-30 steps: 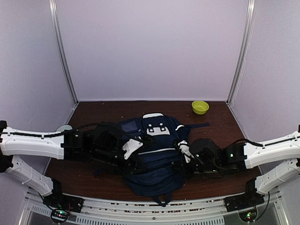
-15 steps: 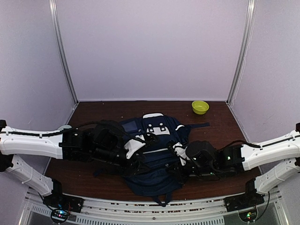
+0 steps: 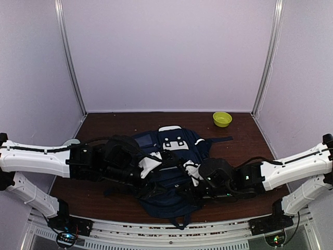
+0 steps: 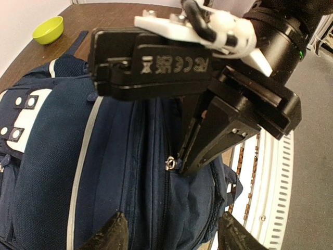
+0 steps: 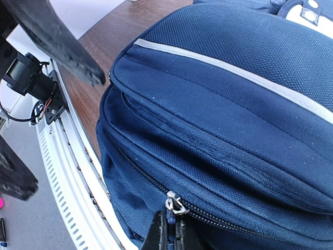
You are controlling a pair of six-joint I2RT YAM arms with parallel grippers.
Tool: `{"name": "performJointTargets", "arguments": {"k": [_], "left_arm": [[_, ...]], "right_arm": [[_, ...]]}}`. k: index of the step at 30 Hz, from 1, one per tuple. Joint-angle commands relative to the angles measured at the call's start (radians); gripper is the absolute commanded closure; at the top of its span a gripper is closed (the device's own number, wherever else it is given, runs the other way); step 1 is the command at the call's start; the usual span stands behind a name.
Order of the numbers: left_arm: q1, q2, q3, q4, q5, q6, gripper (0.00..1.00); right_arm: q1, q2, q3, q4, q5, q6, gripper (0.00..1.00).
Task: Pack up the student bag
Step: Zip the student bag into the second largest pocket of the bag.
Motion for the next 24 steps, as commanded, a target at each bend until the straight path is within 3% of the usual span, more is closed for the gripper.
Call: {"name": "performJointTargets", "arguments": {"k": [1,15,21,24], "left_arm": [[-0.02,0.043,0.032,0.012,-0.025,0.021,0.4],[-0.028,0.194,0.071,0.11,-0.11,0.068,0.44],[-0.028,0.221,0.069,0.127,-0.168,0.071,0.7],[-0.028,0.219,0.065,0.125,-0.174,0.073,0.96]], "right_arm": [[0.006,-0.026,0.019,0.032,0.022,-0.015,1.0],[0.006,-0.108,-0.041,0.007,0.063,-0.009,1.0],[0.006,-0.14,-0.056,0.009,0.075,-0.005,1.0],[0.004,-0.163,-0.062,-0.012,0.101,-0.014,1.0]]}}
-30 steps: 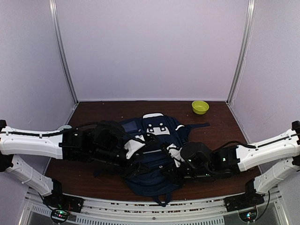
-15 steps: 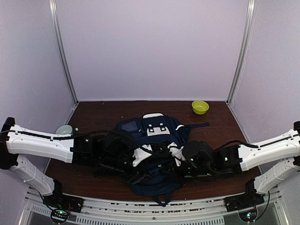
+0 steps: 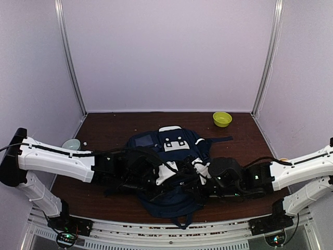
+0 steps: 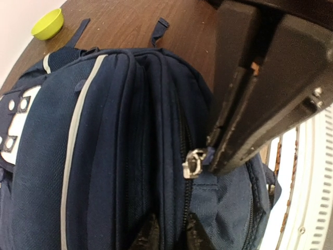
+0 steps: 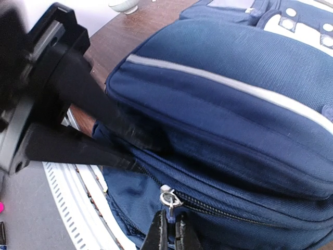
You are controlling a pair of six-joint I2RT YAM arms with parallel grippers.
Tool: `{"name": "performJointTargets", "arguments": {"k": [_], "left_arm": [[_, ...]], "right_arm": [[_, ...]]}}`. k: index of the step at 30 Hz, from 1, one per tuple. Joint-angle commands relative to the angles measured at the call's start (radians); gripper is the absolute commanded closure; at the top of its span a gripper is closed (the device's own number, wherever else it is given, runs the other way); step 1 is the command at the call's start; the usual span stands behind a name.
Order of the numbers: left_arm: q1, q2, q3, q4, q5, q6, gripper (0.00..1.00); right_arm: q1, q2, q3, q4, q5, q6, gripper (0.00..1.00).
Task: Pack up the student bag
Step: Zip the student bag into the second largest pocket of the bag.
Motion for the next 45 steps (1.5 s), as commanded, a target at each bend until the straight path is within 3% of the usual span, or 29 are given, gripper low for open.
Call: {"name": "performJointTargets", "arguments": {"k": [1,9,17,25,28,33,37,45], "left_arm": [[0.001,0.005,0.019,0.043,-0.04,0.002,1.0],[0.002,-0.13,-0.049,-0.02,-0.026,-0.005,1.0],[0.002,-0.272,-0.114,-0.077,-0.026,-0.033,1.0],[0.002,-0.295,-0.129,-0.097,-0.041,-0.045,1.0],[0.002,-0.292,-0.117,-0.1,-0.04,-0.048,0.91],[0.002,-0.287,-0.08,-0.108,-0.034,-0.047,0.66],[0.001,-0.259,-0.04,-0.108,-0.022,-0.041,0.51],[-0.009,-0.135,0.072,-0.068,0.031,-0.019,0.42]], "right_arm": [[0.002,-0.064,-0.005,-0.005,0.053,-0.022,1.0],[-0.057,-0.1,-0.03,-0.027,0.063,0.001,1.0],[-0.126,-0.033,0.02,-0.078,0.049,0.017,1.0],[-0.139,0.004,0.067,-0.082,0.015,-0.004,1.0],[-0.139,0.007,0.068,-0.075,-0.017,-0.011,1.0],[-0.138,0.019,0.065,-0.056,-0.047,-0.014,1.0],[-0.139,0.027,0.063,-0.04,-0.059,-0.023,1.0],[-0.137,0.02,0.054,-0.025,-0.071,-0.033,1.0]]}}
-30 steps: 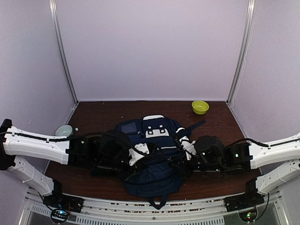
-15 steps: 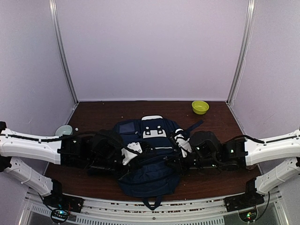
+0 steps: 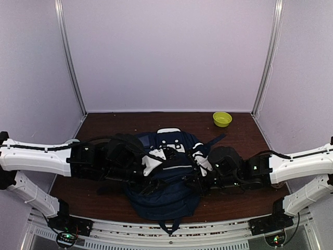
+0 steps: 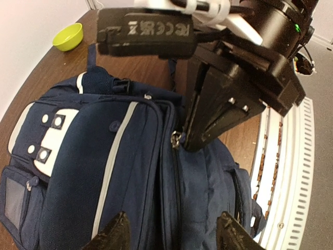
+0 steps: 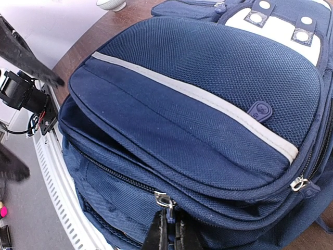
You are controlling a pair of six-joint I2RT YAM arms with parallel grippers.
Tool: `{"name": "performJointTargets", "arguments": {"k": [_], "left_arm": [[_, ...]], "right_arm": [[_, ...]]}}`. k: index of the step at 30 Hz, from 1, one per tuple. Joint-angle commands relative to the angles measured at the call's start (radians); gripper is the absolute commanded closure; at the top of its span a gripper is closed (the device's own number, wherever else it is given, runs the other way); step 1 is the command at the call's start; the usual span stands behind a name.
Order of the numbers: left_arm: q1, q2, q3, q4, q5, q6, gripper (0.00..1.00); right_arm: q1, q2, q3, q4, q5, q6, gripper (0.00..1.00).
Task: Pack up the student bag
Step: Zip the student bag into the second largest pocket of the bag.
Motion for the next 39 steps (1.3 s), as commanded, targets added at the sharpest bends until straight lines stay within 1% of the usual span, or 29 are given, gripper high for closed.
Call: {"name": "performJointTargets", "arguments": {"k": [1,4,10,13,14,17,19,21,29,33,39], "left_arm": [[-0.014,0.074,0.077,0.058,0.051,0.024,0.42],[-0.017,0.119,0.105,0.058,0.059,0.035,0.41],[-0.017,0.209,0.155,0.052,-0.015,0.045,0.42],[-0.017,0.245,0.171,0.057,-0.027,0.051,0.44],[-0.017,0.256,0.173,0.059,-0.026,0.051,0.48],[-0.017,0.275,0.172,0.065,-0.028,0.051,0.67],[-0.017,0.268,0.158,0.079,-0.035,0.055,0.81],[-0.017,0.254,0.144,0.085,-0.046,0.061,1.0],[-0.017,0.169,0.069,0.06,-0.079,0.057,1.0],[-0.017,0.118,0.035,0.039,-0.1,0.042,1.0],[-0.017,0.047,0.0,0.021,-0.083,0.025,1.0]], "right_arm": [[-0.017,-0.002,0.006,0.043,0.025,-0.016,1.0],[-0.018,-0.013,-0.002,0.048,0.025,-0.016,1.0],[-0.016,-0.037,-0.016,0.05,0.028,-0.017,1.0],[-0.017,-0.047,-0.023,0.051,0.029,-0.017,1.0],[-0.016,-0.052,-0.024,0.051,0.03,-0.017,1.0],[-0.017,-0.068,-0.03,0.047,0.033,-0.017,1.0],[-0.016,-0.079,-0.033,0.039,0.04,-0.017,1.0],[-0.016,-0.092,-0.032,0.022,0.049,-0.019,1.0],[-0.028,-0.151,-0.042,-0.076,0.125,-0.04,1.0],[-0.054,-0.165,-0.056,-0.117,0.127,-0.037,1.0],[-0.093,-0.153,-0.058,-0.14,0.113,-0.035,1.0]]}}
